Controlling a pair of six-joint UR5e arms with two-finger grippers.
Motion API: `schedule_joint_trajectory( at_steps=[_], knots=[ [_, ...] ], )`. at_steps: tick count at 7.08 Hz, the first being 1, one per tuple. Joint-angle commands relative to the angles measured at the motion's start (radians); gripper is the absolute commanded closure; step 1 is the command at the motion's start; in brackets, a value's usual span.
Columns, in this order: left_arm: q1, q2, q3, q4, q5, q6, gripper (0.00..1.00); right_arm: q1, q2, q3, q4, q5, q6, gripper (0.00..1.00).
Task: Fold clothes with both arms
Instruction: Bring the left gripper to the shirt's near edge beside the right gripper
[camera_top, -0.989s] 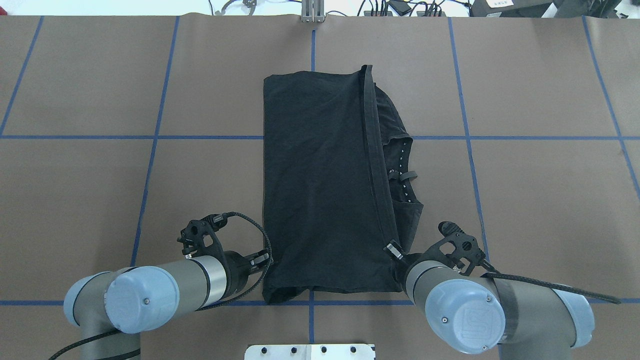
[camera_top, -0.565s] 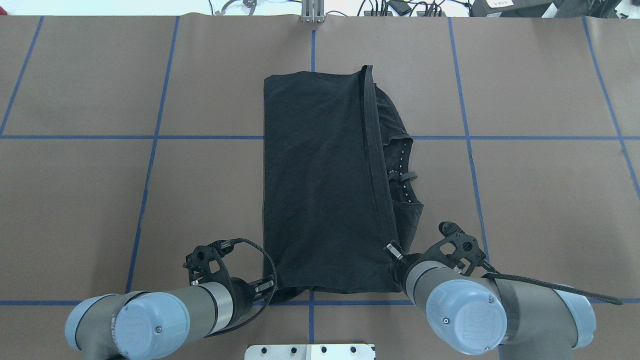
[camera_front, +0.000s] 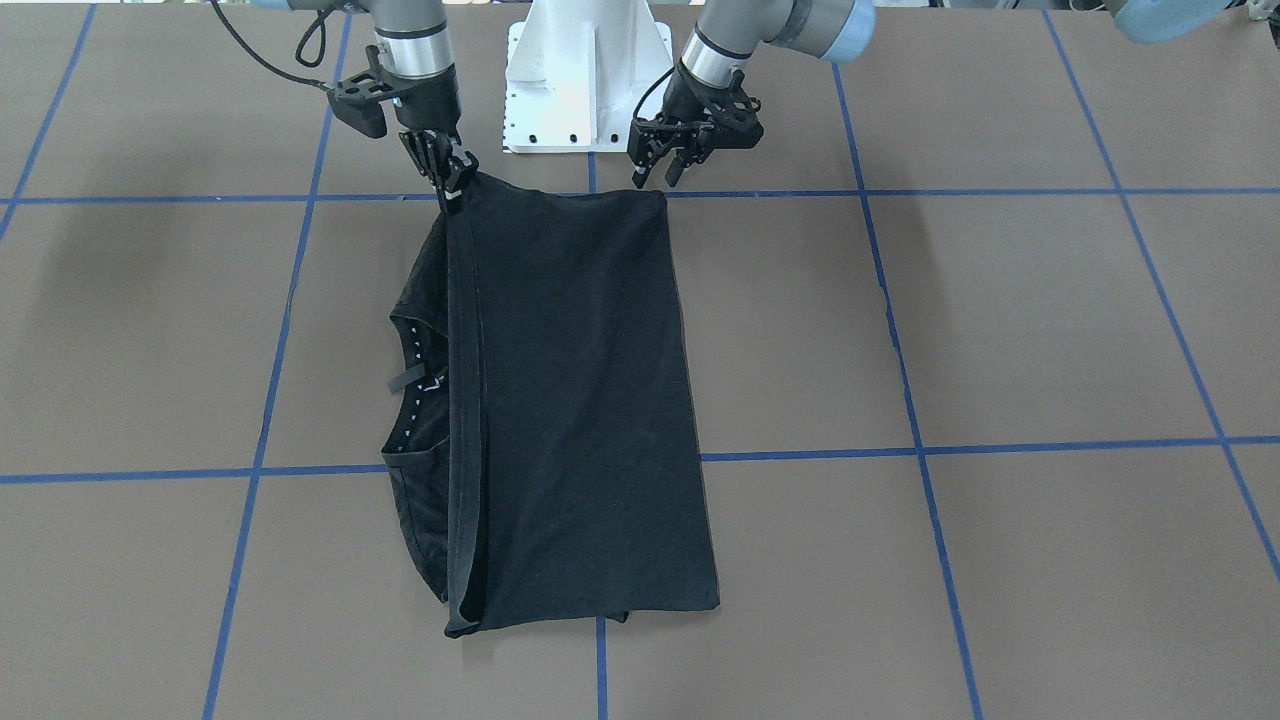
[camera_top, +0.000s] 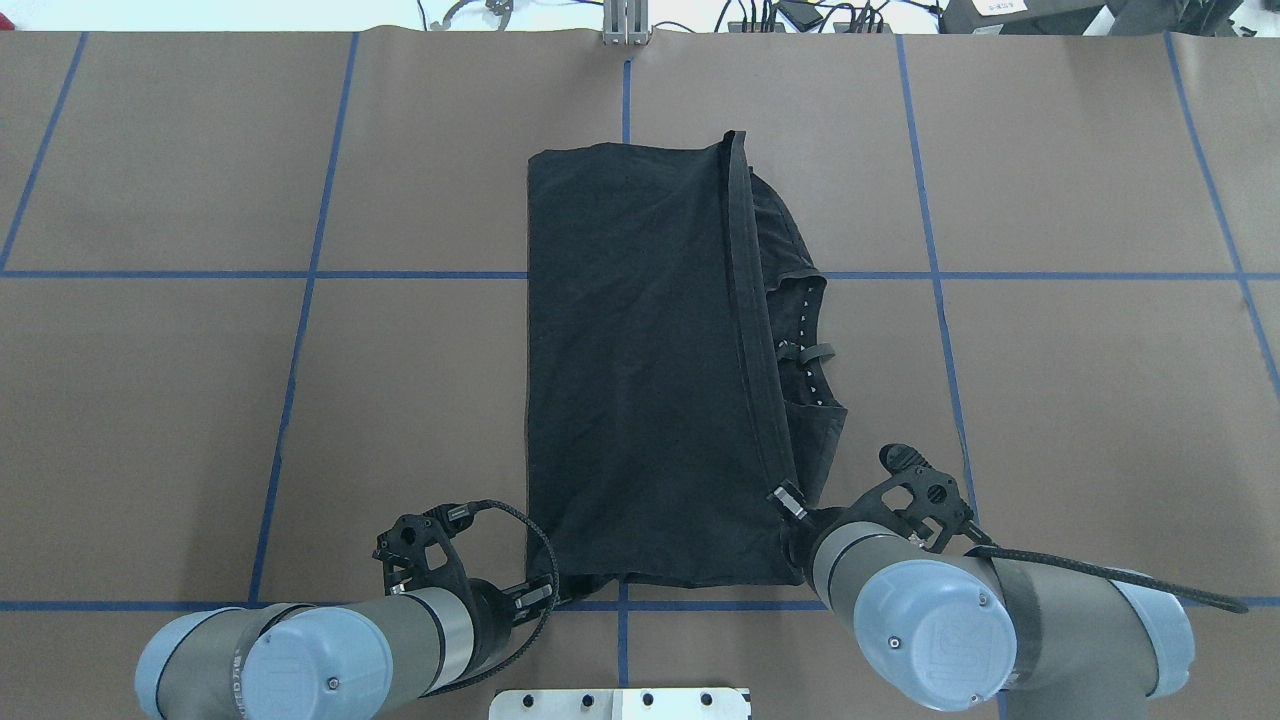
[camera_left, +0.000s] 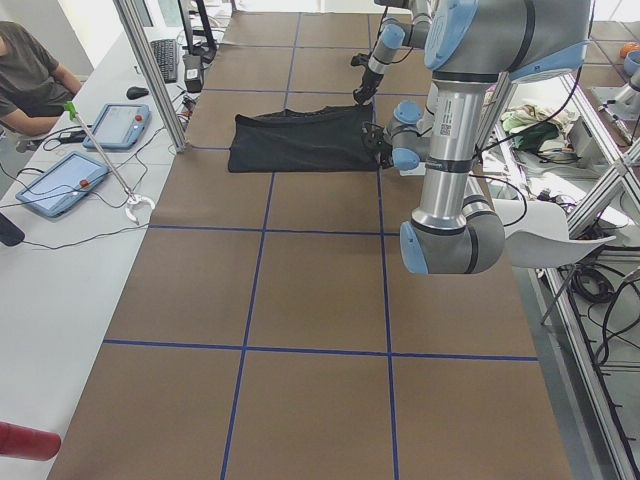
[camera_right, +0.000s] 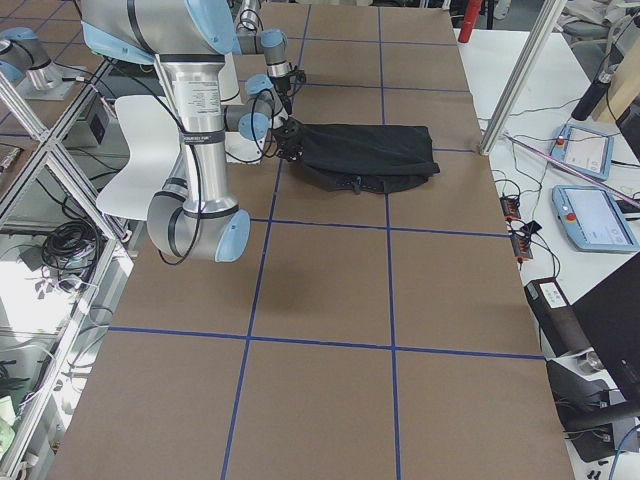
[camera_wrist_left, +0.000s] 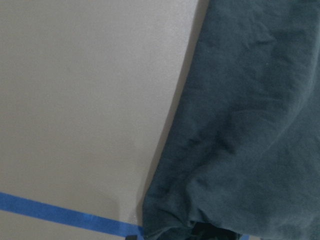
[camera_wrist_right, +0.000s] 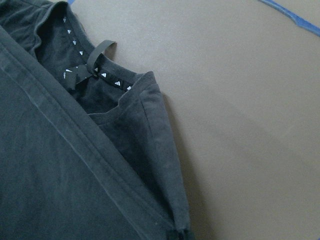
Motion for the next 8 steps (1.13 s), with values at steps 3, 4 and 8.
schedule_joint_trajectory(
  at_steps=[3, 4, 8],
  knots=[
    [0.004, -0.012, 0.021, -0.001, -0.001, 0.001, 0.44, 0.000, -0.005, 0.005, -0.002, 0.000, 0.000, 1.00],
    [0.004, -0.014, 0.028, -0.001, 0.001, 0.003, 0.44, 0.000, -0.005, 0.005, -0.002, 0.000, 0.000, 1.00],
    [0.001, -0.015, 0.027, -0.003, 0.001, 0.006, 1.00, -0.003, -0.013, 0.005, -0.002, 0.000, 0.002, 1.00]
  ],
)
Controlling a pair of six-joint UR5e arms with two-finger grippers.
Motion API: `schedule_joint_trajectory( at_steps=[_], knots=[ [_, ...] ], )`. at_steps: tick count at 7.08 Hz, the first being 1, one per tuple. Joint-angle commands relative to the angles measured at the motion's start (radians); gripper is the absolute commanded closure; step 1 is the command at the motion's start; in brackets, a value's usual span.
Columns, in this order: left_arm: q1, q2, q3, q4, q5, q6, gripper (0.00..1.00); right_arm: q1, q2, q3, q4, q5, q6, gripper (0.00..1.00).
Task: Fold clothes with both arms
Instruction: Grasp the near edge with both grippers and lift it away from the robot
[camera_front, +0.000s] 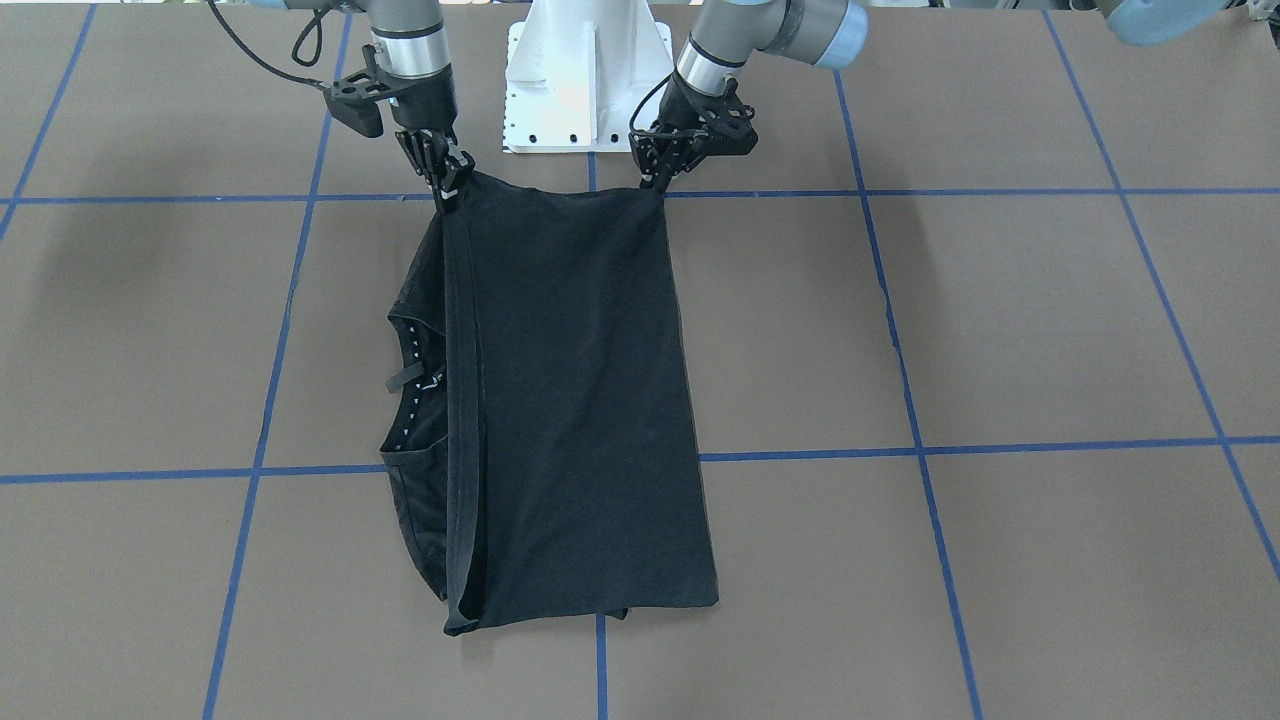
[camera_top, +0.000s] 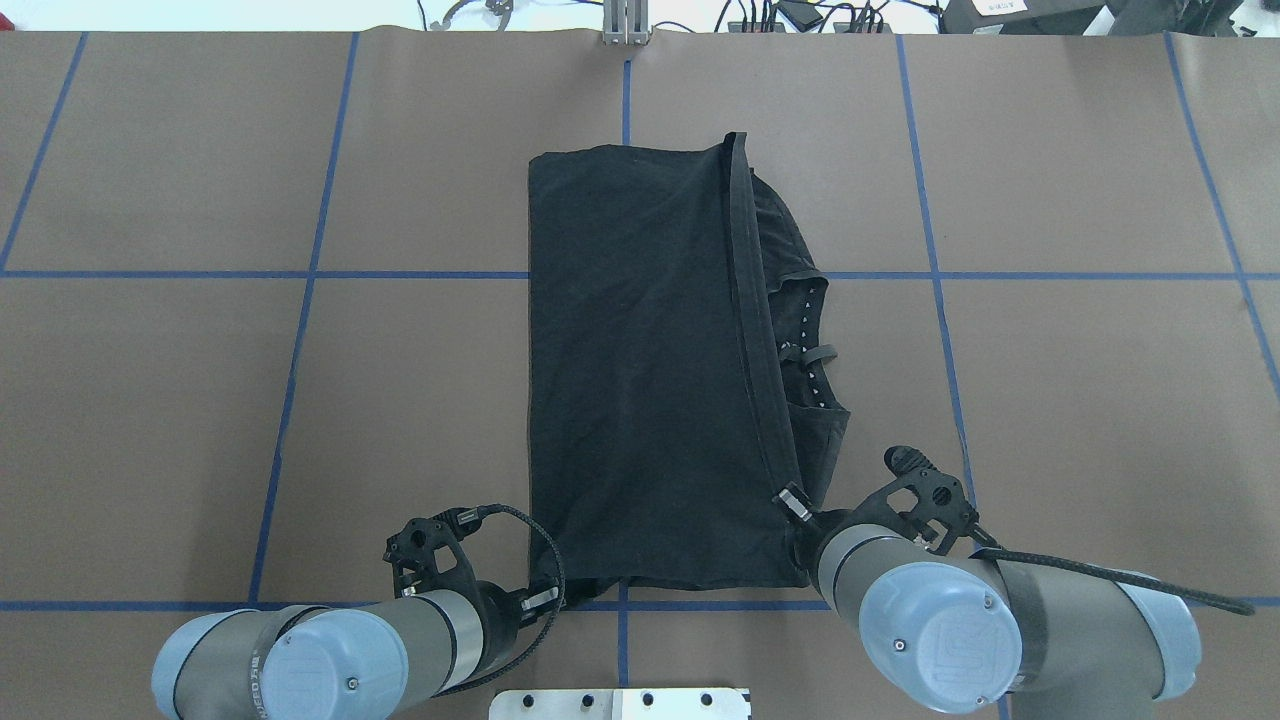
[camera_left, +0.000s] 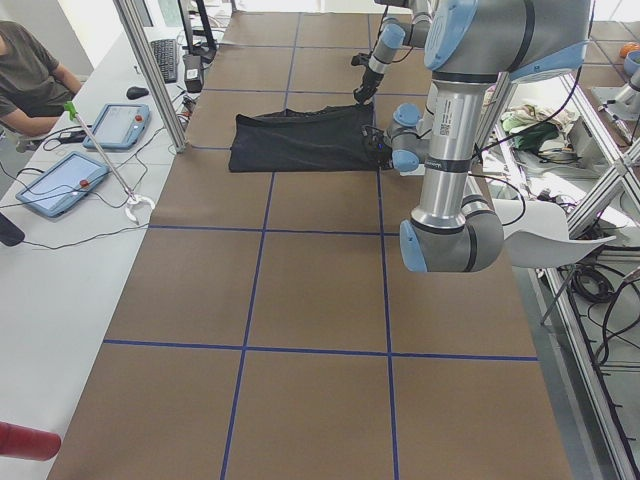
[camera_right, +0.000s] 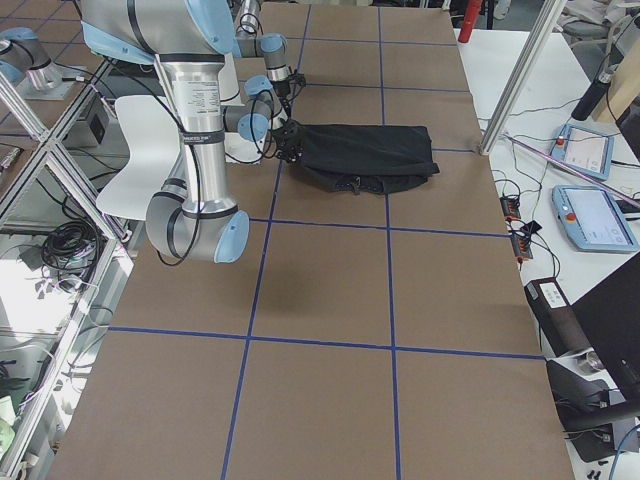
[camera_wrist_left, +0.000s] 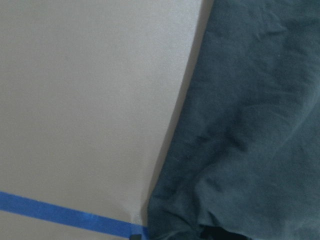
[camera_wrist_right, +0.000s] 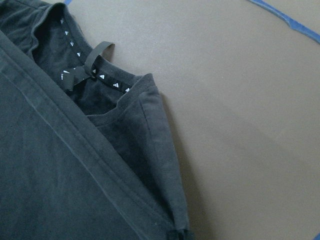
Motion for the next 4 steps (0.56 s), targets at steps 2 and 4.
schedule_joint_trajectory(
  at_steps=[2, 4],
  knots=[
    [-0.012, 0.001, -0.030, -0.001, -0.003, 0.006, 1.00, 0.000, -0.027, 0.026, 0.000, 0.000, -0.001, 1.00],
    [-0.018, 0.051, -0.094, 0.001, -0.004, 0.009, 1.00, 0.000, -0.046, 0.043, 0.000, 0.002, 0.001, 1.00]
  ],
)
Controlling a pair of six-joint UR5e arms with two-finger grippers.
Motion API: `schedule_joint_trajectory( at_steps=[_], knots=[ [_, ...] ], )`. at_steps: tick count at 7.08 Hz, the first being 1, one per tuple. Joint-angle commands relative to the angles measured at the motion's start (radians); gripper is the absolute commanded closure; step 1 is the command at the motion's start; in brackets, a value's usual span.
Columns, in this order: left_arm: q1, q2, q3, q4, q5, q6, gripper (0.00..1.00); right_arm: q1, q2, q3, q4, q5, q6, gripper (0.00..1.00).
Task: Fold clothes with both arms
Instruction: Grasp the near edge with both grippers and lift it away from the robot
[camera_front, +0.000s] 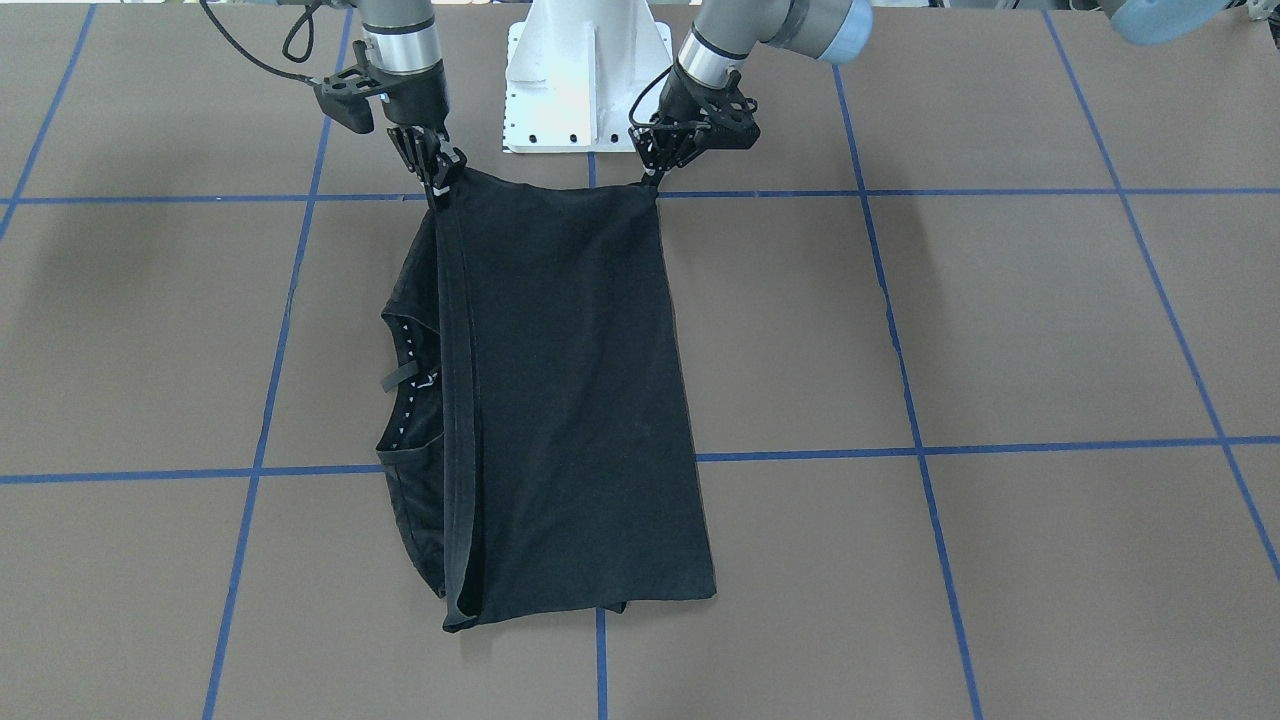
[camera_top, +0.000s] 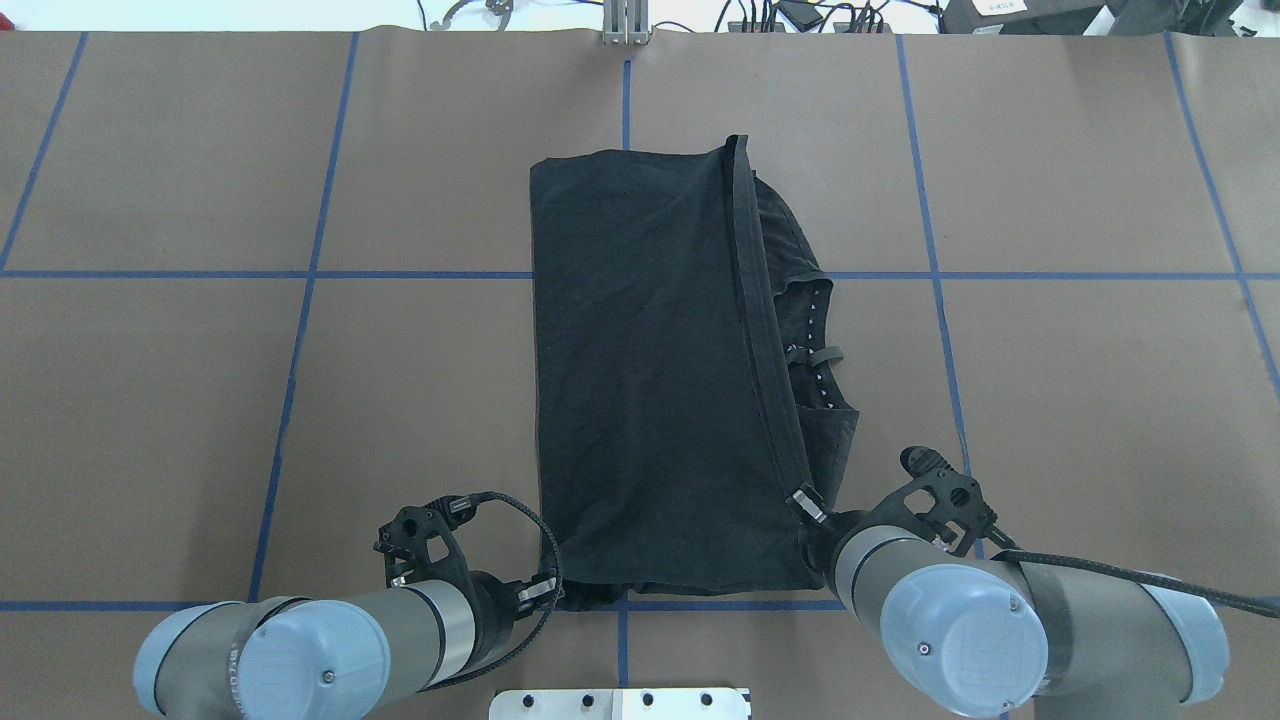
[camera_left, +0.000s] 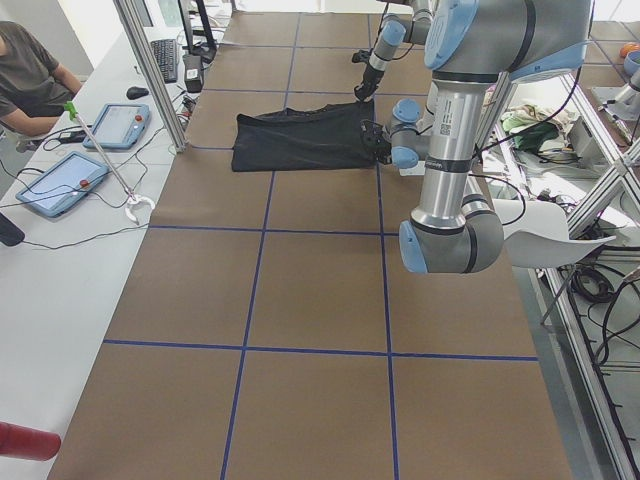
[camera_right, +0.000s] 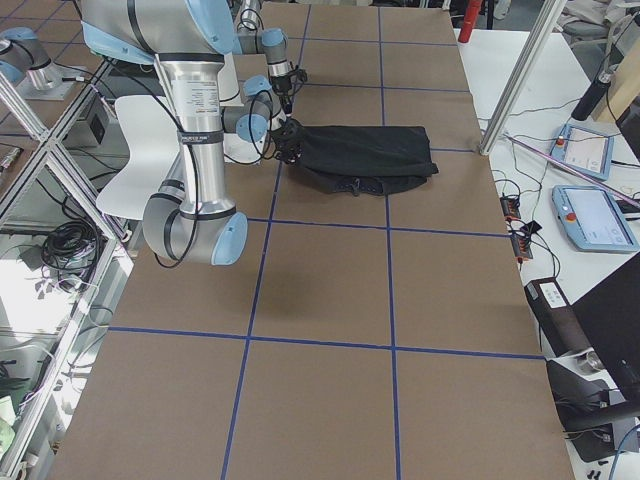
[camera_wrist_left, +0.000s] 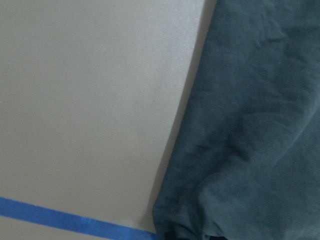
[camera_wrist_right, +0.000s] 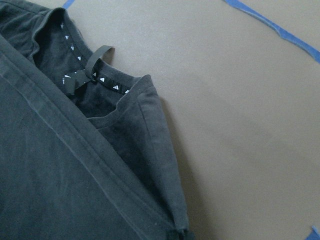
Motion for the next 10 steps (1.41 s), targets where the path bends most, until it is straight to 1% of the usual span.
schedule_joint_trajectory(
  at_steps=[1, 3, 4, 5, 6, 7, 8, 9, 10],
  knots=[
    [-0.003, 0.047, -0.054, 0.002, -0.001, 0.002, 1.00, 0.000, -0.012, 0.008, -0.002, 0.002, 0.003, 1.00],
    [-0.003, 0.046, -0.063, 0.004, -0.002, 0.002, 1.00, -0.020, -0.021, 0.040, -0.002, 0.020, 0.055, 1.00],
    [-0.003, 0.046, -0.100, 0.004, -0.004, 0.002, 1.00, -0.029, -0.040, 0.075, -0.002, 0.023, 0.067, 1.00],
    [-0.003, 0.049, -0.167, 0.005, -0.016, 0.002, 1.00, -0.046, -0.092, 0.129, -0.002, 0.031, 0.081, 1.00],
    [-0.003, 0.056, -0.239, 0.039, -0.018, 0.002, 1.00, -0.049, -0.129, 0.181, -0.002, 0.046, 0.085, 1.00],
    [-0.004, 0.052, -0.276, 0.063, -0.018, 0.002, 1.00, -0.045, -0.137, 0.244, -0.003, 0.068, 0.085, 1.00],
    [-0.045, 0.038, -0.281, 0.065, -0.022, 0.002, 1.00, -0.026, -0.148, 0.305, -0.005, 0.068, 0.084, 1.00],
    [-0.137, 0.009, -0.275, 0.073, -0.080, 0.007, 1.00, 0.085, -0.142, 0.310, -0.005, 0.132, 0.075, 1.00],
    [-0.201, -0.031, -0.266, 0.109, -0.114, 0.054, 1.00, 0.207, -0.130, 0.288, -0.009, 0.254, 0.037, 1.00]
  ],
)
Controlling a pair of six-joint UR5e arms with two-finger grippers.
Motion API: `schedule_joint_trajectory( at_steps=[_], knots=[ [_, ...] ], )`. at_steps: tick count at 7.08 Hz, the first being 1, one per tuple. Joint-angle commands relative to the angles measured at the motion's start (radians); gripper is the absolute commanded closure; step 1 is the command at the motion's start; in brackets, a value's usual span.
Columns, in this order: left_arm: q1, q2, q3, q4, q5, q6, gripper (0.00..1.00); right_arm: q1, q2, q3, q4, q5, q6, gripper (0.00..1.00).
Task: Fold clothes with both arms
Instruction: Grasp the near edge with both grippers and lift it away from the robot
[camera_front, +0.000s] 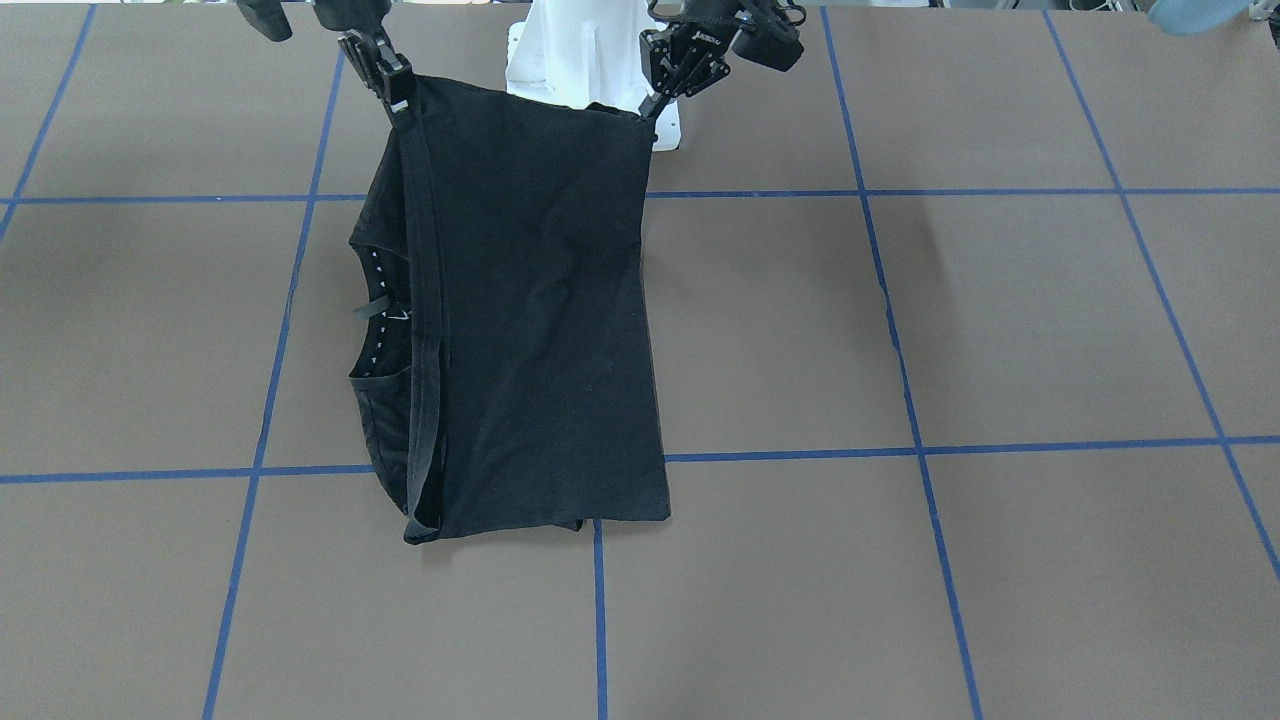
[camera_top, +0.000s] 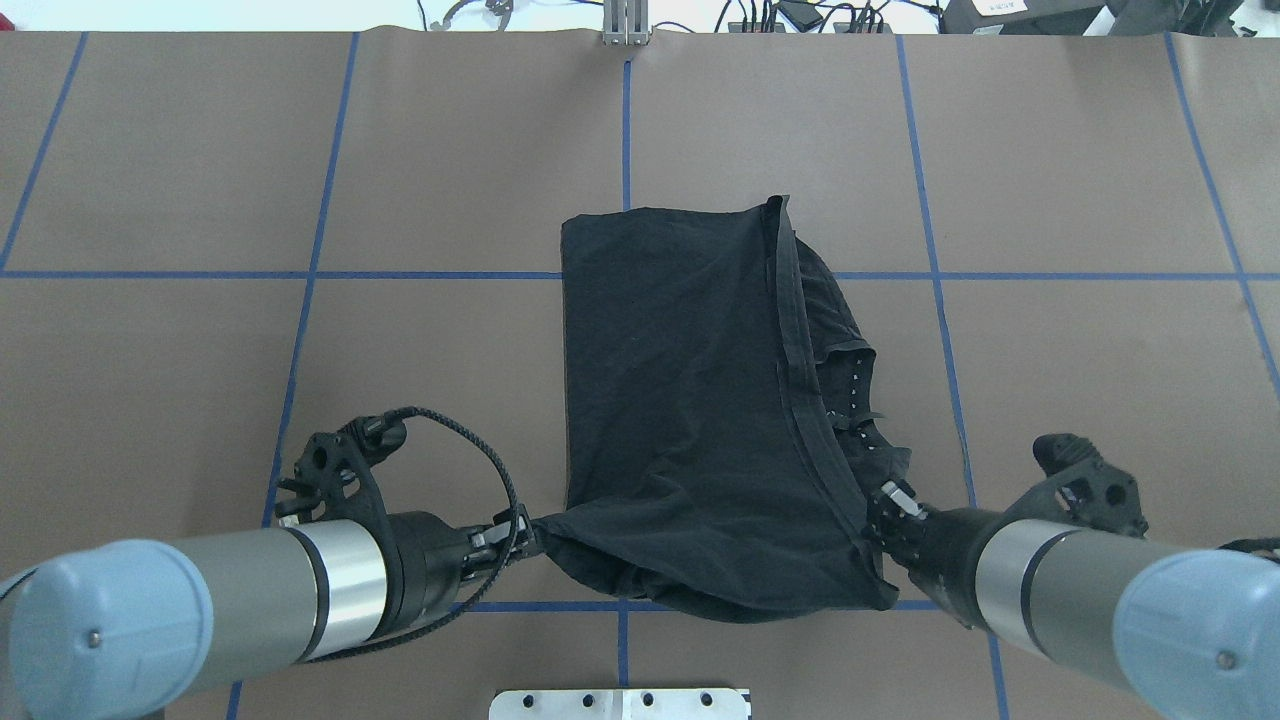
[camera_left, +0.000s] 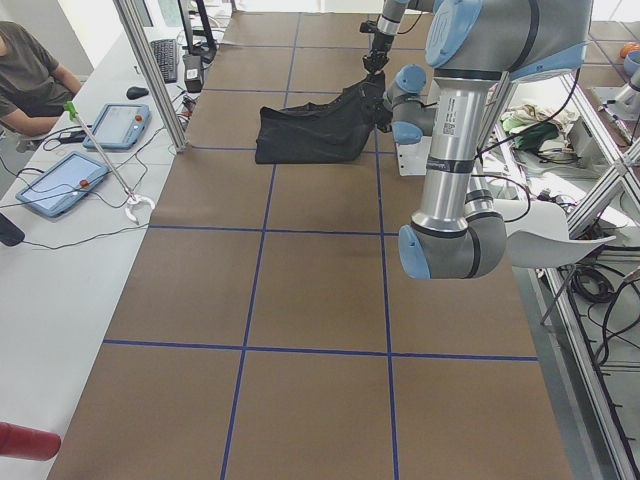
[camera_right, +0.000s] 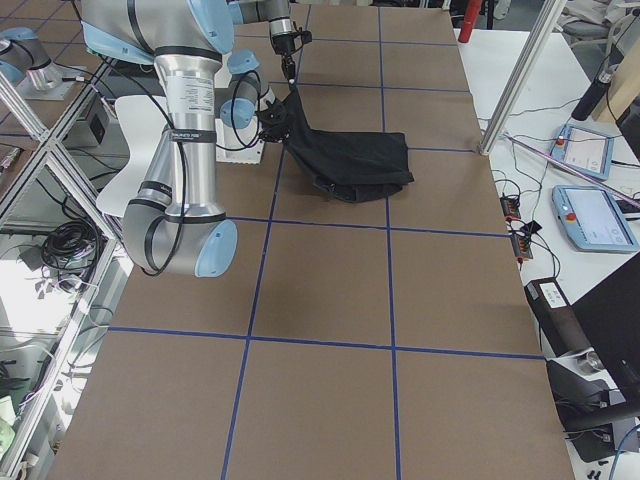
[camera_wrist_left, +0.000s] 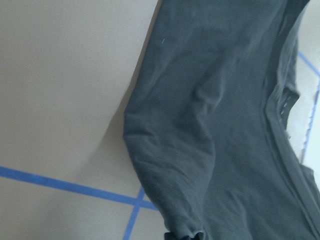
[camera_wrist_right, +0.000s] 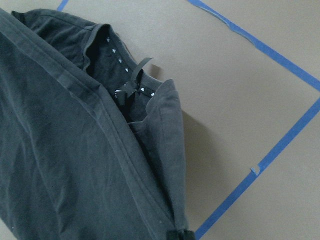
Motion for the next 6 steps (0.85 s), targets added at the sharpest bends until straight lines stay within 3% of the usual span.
schedule_joint_trajectory(
  at_steps=[1, 3, 6],
  knots=[
    [-0.137, -0.102, 0.047, 0.069, -0.046, 0.073, 1.00, 0.215, 0.038, -0.051, -0.001, 0.182, -0.098, 1.00],
    [-0.232, -0.237, 0.230, 0.069, -0.049, 0.116, 1.00, 0.364, 0.207, -0.254, 0.001, 0.323, -0.171, 1.00],
    [-0.313, -0.285, 0.377, 0.049, -0.046, 0.168, 1.00, 0.498, 0.354, -0.474, 0.009, 0.420, -0.287, 1.00]
  ],
)
